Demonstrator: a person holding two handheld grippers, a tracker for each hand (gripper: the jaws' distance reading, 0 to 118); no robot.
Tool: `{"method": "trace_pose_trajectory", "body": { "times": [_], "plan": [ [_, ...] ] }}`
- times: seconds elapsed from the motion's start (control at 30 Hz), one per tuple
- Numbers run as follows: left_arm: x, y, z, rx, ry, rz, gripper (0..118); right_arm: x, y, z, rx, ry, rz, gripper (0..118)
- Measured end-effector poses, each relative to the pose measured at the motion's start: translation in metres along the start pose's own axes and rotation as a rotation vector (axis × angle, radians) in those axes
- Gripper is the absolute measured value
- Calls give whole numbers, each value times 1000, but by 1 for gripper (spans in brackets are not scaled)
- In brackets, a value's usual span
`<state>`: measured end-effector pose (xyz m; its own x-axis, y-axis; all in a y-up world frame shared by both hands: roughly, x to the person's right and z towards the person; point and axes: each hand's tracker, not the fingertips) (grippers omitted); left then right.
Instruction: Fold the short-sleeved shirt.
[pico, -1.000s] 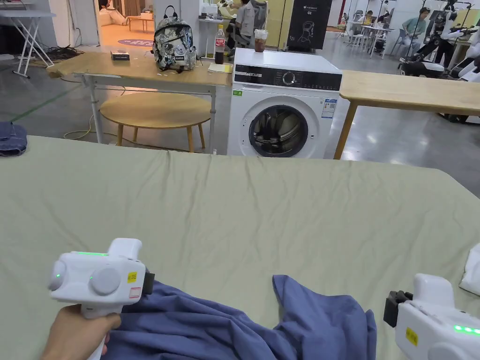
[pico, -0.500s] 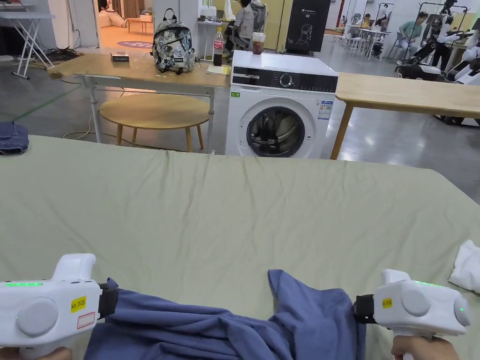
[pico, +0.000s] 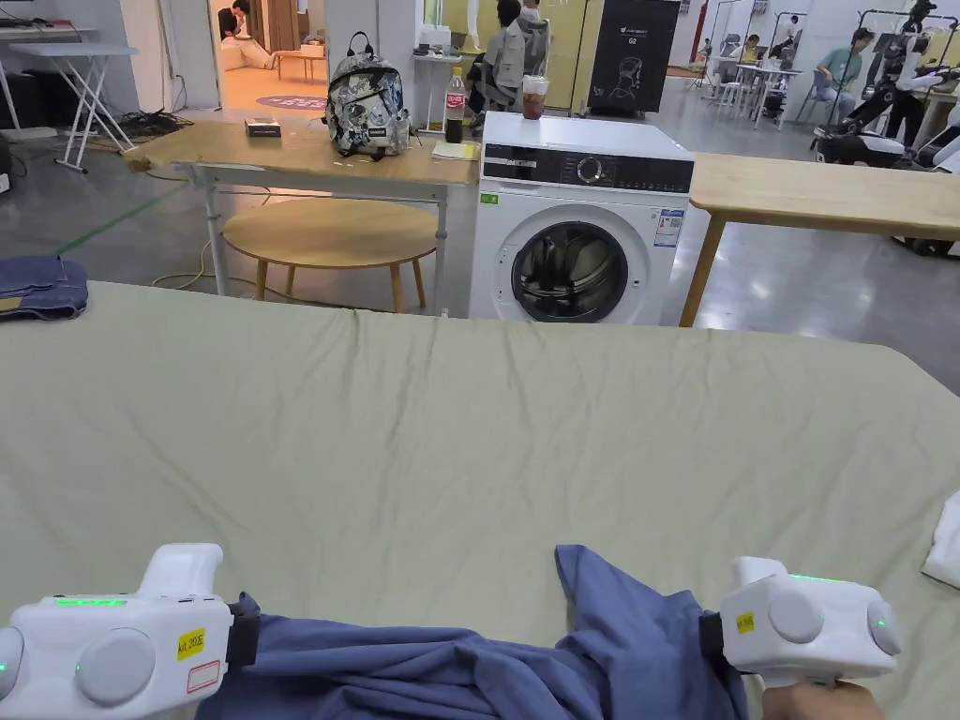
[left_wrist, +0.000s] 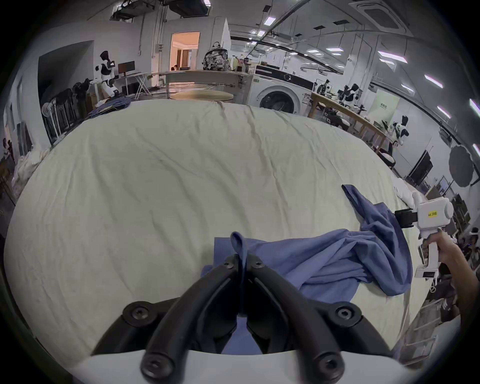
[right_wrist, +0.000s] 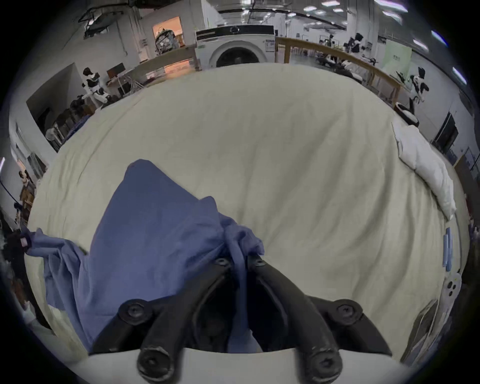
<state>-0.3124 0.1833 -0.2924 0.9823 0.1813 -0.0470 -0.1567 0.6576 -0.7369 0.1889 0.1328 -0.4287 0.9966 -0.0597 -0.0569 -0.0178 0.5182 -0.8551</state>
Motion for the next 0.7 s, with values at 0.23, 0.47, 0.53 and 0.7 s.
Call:
{"method": "trace_pose_trajectory", "body": {
  "times": [0.23,0.47,0.53,0.7],
  "plan": [
    [-7,13,15,52,6,5,0,6,-1,36,98,22,-14,4],
    [-23,60,64,197,50,-4,0,11,22,107,328,-6,-10,4],
    [-31,74,80,233,65,1,0,11,28,129,388,-11,7,4],
    [-45,106,119,300,131,-15,0,6,50,167,522,-26,28,4]
  ]
}}
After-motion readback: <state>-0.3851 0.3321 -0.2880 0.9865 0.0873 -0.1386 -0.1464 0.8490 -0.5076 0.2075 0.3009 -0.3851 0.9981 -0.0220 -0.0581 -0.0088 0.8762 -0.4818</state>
